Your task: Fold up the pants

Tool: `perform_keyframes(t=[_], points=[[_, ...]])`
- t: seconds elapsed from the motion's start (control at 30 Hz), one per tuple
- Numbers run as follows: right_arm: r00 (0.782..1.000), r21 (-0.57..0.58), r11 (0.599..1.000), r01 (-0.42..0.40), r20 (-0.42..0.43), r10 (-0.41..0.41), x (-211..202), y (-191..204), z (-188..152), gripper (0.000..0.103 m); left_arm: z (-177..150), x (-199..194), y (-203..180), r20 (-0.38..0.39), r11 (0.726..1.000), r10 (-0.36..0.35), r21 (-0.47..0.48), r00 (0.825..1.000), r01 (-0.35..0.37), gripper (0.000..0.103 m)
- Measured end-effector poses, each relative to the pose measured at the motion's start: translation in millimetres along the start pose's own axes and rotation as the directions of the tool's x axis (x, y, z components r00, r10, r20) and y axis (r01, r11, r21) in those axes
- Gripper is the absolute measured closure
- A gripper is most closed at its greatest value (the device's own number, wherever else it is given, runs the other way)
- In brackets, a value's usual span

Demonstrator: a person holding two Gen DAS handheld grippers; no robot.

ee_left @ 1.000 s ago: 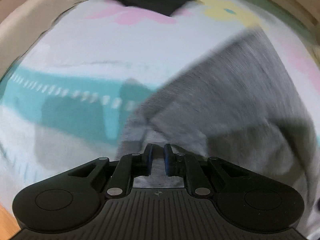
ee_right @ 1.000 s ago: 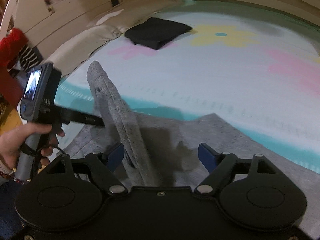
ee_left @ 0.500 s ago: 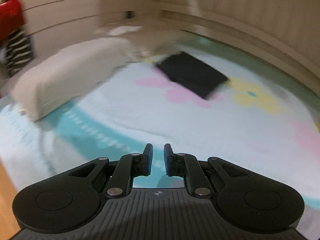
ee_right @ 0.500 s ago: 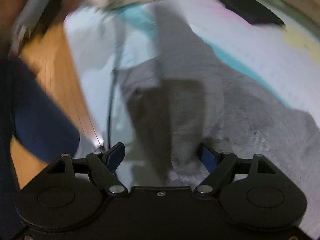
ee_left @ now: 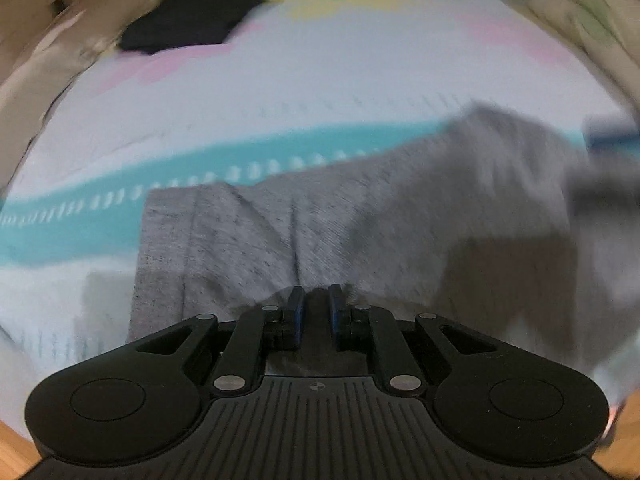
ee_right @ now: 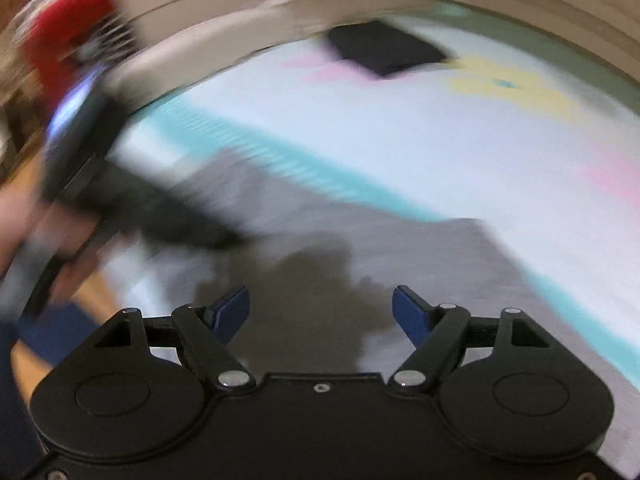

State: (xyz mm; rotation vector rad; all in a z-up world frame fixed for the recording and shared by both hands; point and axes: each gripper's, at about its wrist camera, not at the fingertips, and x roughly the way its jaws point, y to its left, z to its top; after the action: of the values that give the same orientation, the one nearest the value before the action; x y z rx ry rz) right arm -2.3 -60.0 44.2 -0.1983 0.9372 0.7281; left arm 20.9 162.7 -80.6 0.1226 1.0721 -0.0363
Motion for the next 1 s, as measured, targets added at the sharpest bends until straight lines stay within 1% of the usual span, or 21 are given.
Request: perform_keyframes(t=[0.1,0.13,0.23,0.27,0.33,0.43,0.47,0.5,0.53,0.57,0.63,0.7,0.73,0.77,0.8,0.87,0.93,0.97,1.0], points=[[0.992,0.095,0.988,0.122,0.025,-0.125,7,-40,15,0.025,-3,-2,-5,-0.008,1.0,0.015,0.003,1.0,-0.015,0.09],[0.988,0.109,0.983,0.149,0.028,-0.152,13,-48,19,0.026,0,-1,-2,-0.016,1.0,0.009,-0.011,1.0,-0.009,0.09],[0.975,0.126,0.969,0.213,0.029,-0.218,28,-70,28,0.027,5,2,9,-0.035,0.996,-0.034,-0.09,0.999,0.03,0.09],[0.973,0.119,0.967,0.226,0.024,-0.23,36,-75,32,0.028,6,4,14,-0.038,0.993,-0.046,-0.112,0.998,0.042,0.09],[0.971,0.099,0.967,0.237,0.012,-0.239,48,-80,35,0.031,1,0,9,-0.038,0.991,-0.052,-0.124,0.998,0.047,0.09],[0.974,0.072,0.971,0.227,-0.03,-0.225,68,-80,35,0.041,0,0,6,-0.033,0.993,-0.04,-0.111,0.999,0.036,0.09],[0.975,0.062,0.973,0.22,-0.051,-0.217,72,-81,33,0.05,0,1,5,-0.03,0.994,-0.036,-0.107,0.999,0.032,0.09],[0.976,0.052,0.977,0.208,-0.071,-0.204,75,-82,29,0.069,0,2,6,-0.03,0.994,-0.034,-0.106,0.999,0.031,0.09],[0.977,0.045,0.979,0.197,-0.086,-0.193,73,-81,23,0.083,1,1,4,-0.03,0.994,-0.034,-0.108,0.999,0.031,0.09],[0.978,0.033,0.982,0.183,-0.103,-0.179,73,-78,17,0.094,2,2,5,-0.032,0.993,-0.036,-0.11,0.999,0.033,0.09],[0.986,0.014,0.99,0.142,-0.093,-0.14,64,-74,6,0.094,0,-1,5,-0.036,0.992,-0.043,-0.123,0.998,0.038,0.09],[0.993,0.018,0.997,0.069,-0.095,-0.067,55,-71,-4,0.094,2,0,7,-0.04,0.989,-0.047,-0.139,0.998,0.041,0.09],[0.994,0.018,0.999,0.049,-0.096,-0.047,53,-69,-9,0.093,2,0,7,-0.041,0.989,-0.046,-0.142,0.998,0.04,0.09],[0.994,0.011,0.998,0.058,-0.098,-0.056,53,-67,-10,0.091,2,0,6,-0.041,0.989,-0.043,-0.141,0.998,0.037,0.09],[0.992,0.008,0.998,0.07,-0.101,-0.069,56,-66,-9,0.084,3,-1,5,-0.04,0.99,-0.04,-0.135,0.998,0.034,0.09],[0.991,0.037,0.996,0.077,-0.108,-0.073,62,-70,-1,0.083,2,-2,4,-0.035,0.992,-0.037,-0.125,0.999,0.032,0.09],[0.992,0.074,0.994,0.083,-0.101,-0.076,72,-76,10,0.069,3,-1,5,-0.036,0.991,-0.04,-0.127,0.999,0.036,0.09],[0.992,0.09,0.992,0.088,-0.096,-0.08,76,-79,15,0.057,3,-1,6,-0.036,0.991,-0.043,-0.131,0.998,0.038,0.09],[0.992,0.1,0.991,0.089,-0.093,-0.079,78,-82,18,0.052,3,-1,6,-0.036,0.99,-0.046,-0.134,0.998,0.04,0.09]])
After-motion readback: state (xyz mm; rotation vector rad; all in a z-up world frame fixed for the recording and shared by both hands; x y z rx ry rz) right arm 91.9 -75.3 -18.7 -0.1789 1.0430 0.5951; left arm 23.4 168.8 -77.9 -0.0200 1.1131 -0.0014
